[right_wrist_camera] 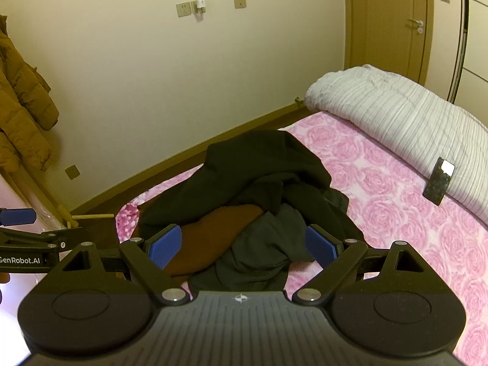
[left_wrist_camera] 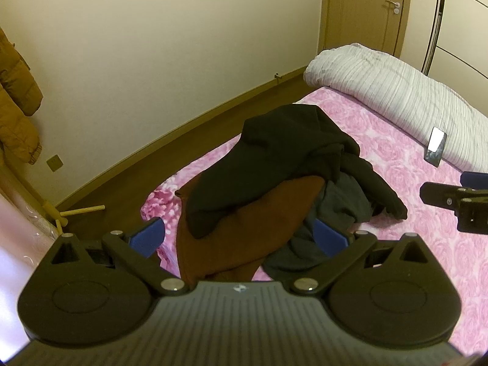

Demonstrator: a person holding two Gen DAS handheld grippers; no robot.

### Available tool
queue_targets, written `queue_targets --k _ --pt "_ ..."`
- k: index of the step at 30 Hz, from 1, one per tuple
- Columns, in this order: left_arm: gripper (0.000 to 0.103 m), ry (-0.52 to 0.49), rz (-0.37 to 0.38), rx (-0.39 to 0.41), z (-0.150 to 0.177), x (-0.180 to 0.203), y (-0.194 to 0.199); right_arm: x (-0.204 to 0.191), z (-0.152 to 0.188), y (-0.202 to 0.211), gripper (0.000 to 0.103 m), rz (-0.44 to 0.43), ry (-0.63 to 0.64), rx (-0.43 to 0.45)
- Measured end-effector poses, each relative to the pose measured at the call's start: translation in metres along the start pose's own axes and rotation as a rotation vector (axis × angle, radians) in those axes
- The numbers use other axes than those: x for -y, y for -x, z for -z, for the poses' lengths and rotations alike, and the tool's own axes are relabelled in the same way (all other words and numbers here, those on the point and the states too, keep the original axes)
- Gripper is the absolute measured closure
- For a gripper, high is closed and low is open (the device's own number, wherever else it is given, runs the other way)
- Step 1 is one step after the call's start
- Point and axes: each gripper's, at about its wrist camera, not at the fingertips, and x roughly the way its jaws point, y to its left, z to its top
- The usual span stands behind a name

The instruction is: Fold clothes

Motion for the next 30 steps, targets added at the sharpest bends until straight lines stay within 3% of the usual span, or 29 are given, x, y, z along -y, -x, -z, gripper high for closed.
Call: queue_targets --k 30 --pt "0.001 -0.025 -0.041 -0.053 -0.007 -0.004 -0.01 -0.008 -0.008 -0.009 0.013 -0.002 0.019 -0.025"
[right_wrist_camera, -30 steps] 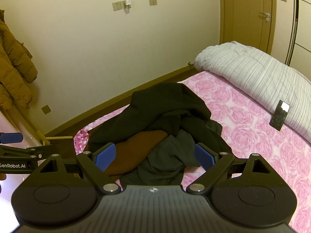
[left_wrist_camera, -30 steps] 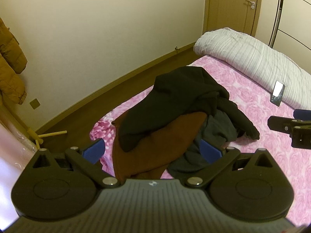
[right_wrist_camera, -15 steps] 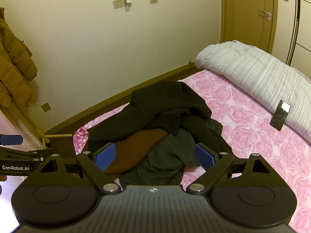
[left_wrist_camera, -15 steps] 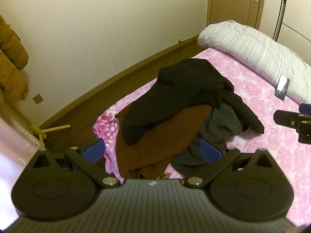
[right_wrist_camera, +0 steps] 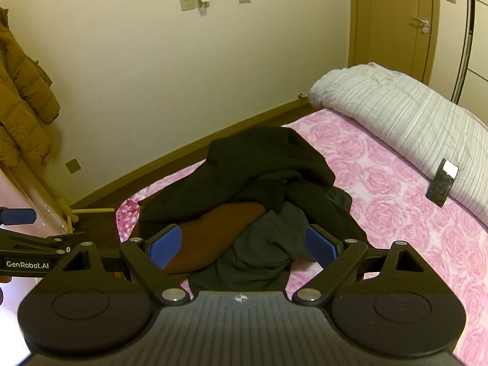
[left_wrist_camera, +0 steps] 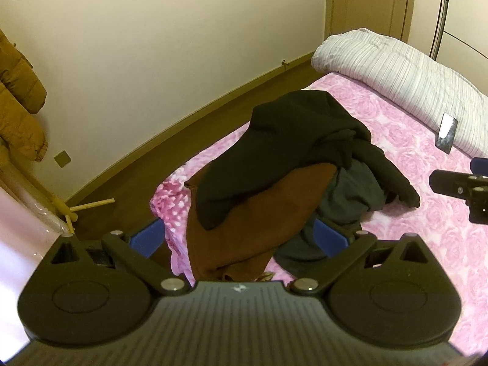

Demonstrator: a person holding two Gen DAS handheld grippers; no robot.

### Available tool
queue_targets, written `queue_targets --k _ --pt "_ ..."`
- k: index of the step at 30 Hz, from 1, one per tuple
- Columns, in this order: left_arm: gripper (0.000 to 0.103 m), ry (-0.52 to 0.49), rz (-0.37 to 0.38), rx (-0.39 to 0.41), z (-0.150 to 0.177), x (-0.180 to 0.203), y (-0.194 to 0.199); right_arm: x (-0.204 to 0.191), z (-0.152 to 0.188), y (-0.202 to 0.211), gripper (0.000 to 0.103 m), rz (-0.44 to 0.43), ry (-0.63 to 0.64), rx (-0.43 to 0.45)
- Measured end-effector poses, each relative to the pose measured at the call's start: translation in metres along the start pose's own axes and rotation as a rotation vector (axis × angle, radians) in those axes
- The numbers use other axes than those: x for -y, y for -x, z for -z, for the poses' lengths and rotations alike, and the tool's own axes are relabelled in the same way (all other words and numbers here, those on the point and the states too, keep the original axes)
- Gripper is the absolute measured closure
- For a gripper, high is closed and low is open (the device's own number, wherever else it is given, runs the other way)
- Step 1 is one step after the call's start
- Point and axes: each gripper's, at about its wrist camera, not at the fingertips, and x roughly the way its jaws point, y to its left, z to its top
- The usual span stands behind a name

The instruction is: Fold clothes

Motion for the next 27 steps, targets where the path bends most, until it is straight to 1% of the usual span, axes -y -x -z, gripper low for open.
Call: queue_targets --k 14,27 --pt "0.001 -0.005 -0.004 -0.001 -0.0005 -0.0035 0.0004 -0.0039 0.0005 0.0004 0.013 0.004 0.003 -0.004" --pt "0.001 0.012 -0.003 -0.006 0.0013 -0.0089 -0.0011 -0.0054 -0.0009 -0.0022 0.013 0.001 0.008 -0.008"
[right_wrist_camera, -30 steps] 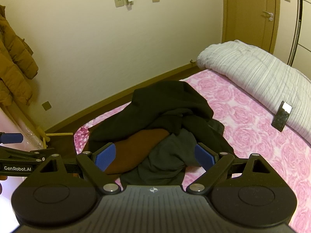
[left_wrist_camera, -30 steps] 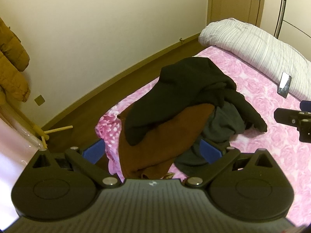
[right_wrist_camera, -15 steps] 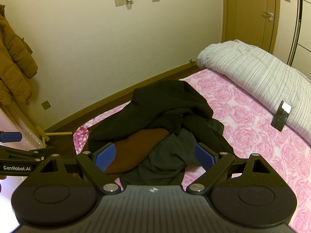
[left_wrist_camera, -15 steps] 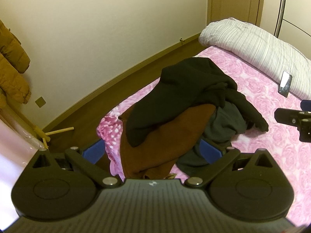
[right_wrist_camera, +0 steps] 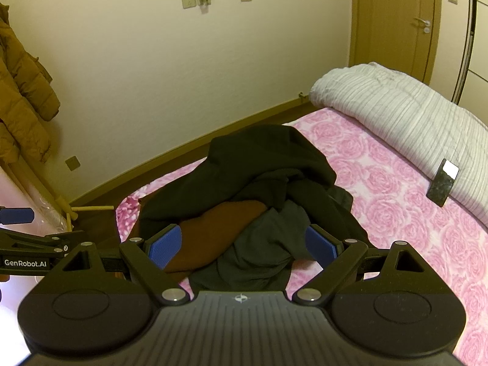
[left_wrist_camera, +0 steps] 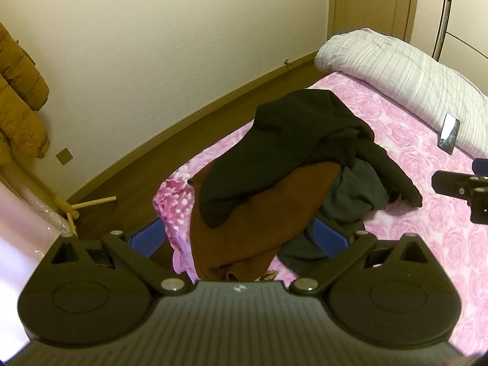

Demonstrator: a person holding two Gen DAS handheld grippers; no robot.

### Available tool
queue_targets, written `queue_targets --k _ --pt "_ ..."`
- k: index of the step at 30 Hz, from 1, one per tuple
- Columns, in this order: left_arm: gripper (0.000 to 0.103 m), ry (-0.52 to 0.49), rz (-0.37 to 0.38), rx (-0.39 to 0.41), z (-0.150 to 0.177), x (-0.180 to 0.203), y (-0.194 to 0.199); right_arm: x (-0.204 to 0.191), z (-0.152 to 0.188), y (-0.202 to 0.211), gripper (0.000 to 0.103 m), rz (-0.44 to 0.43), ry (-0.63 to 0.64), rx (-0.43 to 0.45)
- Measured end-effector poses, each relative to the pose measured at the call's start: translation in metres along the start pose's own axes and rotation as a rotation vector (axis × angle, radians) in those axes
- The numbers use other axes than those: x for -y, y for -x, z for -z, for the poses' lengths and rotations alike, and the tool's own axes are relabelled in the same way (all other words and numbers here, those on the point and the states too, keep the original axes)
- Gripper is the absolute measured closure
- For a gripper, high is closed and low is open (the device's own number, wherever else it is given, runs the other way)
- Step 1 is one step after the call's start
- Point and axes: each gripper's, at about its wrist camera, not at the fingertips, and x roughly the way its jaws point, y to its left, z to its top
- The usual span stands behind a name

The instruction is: Fold clothes

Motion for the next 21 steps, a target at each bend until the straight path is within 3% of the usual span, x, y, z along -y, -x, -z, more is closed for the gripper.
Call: queue_targets --k 21 --pt "0.001 -0.011 0.004 -0.019 -0.008 0.008 -0.012 0.01 -0.003 -0.012 0.013 -0.004 -0.021 -0.021"
